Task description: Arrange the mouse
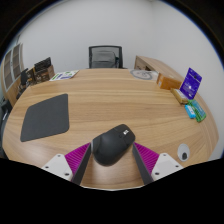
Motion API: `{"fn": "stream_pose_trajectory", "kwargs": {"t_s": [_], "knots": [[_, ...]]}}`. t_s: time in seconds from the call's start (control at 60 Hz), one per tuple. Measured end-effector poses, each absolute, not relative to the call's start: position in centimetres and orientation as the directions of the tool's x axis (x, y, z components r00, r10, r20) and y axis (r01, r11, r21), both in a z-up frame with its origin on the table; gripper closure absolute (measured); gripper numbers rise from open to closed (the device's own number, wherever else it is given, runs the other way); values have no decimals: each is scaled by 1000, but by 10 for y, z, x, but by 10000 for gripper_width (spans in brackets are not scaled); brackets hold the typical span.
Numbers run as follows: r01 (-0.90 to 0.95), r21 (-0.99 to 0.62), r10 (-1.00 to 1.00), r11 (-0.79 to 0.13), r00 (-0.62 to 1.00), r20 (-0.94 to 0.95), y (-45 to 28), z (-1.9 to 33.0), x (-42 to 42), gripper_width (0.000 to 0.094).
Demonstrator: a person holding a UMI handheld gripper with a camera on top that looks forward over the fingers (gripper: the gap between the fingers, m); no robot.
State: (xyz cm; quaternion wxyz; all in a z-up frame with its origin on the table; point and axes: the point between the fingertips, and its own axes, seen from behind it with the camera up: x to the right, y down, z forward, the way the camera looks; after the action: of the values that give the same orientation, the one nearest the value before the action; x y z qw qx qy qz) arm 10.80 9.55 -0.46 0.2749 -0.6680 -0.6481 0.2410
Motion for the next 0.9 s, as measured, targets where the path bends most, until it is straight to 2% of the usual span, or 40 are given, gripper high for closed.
{"fn": "stream_pose_trajectory", "kwargs": {"t_s": [0.583,0.817,0.9], "knots": [[747,-664,999,-23,42,13,85,-15,51,81],[761,-647,999,-39,49,-2,78,-22,42,199],[760,-649,999,-39,46,-6,75,-22,39,325]]}}
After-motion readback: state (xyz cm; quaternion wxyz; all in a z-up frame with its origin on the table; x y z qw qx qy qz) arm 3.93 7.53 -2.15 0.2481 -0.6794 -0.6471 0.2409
